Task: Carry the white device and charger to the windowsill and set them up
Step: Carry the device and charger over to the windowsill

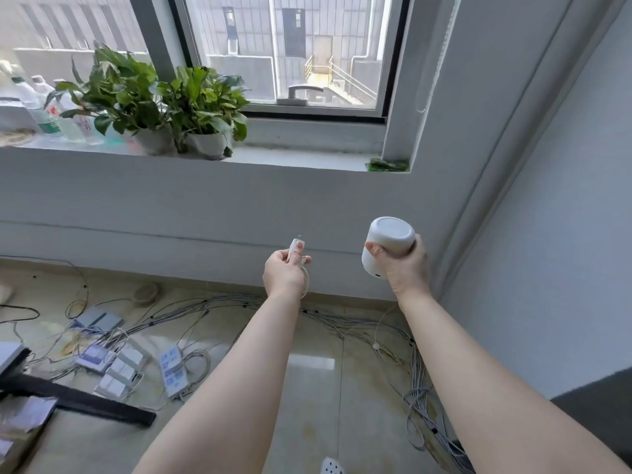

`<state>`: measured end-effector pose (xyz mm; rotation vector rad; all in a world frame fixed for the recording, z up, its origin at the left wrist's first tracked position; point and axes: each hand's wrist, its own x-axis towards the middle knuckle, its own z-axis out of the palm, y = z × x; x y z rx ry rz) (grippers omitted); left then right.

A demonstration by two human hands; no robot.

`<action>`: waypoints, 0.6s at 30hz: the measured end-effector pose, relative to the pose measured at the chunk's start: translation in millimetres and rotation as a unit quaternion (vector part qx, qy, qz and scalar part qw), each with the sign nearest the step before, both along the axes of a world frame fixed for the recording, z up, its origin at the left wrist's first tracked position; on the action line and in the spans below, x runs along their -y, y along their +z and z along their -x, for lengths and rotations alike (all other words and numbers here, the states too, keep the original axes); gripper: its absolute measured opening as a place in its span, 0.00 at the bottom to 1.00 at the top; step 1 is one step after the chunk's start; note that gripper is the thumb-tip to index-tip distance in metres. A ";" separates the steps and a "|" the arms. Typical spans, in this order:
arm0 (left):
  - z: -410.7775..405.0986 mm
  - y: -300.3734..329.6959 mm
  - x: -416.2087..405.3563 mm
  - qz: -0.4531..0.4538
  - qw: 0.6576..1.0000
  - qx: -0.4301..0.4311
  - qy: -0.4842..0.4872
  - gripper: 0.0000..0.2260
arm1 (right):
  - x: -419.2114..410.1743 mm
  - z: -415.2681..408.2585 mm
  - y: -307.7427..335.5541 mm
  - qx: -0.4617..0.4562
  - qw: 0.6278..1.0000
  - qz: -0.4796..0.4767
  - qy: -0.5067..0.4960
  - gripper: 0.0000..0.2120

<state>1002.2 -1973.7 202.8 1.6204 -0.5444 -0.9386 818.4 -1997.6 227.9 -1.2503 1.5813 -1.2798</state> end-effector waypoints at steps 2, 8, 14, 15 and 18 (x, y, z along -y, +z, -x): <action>-8.5 1.8 27.8 0.003 1.000 -0.004 0.003 0.16 | 29.2 -10.0 1.3 0.009 1.000 0.002 0.008 0.34; -31.5 1.4 90.5 0.007 1.000 -0.015 0.012 0.15 | 95.8 -39.1 9.4 0.015 0.999 0.011 0.029 0.32; -58.7 2.2 144.4 0.016 0.999 -0.027 0.021 0.16 | 146.9 -65.8 12.4 0.015 0.999 0.004 0.039 0.27; -63.3 1.5 154.1 0.015 0.999 -0.025 0.021 0.16 | 155.4 -70.6 12.7 0.014 0.999 0.003 0.039 0.27; -79.7 -5.6 187.2 0.022 0.999 -0.032 0.010 0.15 | 181.7 -86.0 9.5 0.007 0.999 -0.001 0.035 0.26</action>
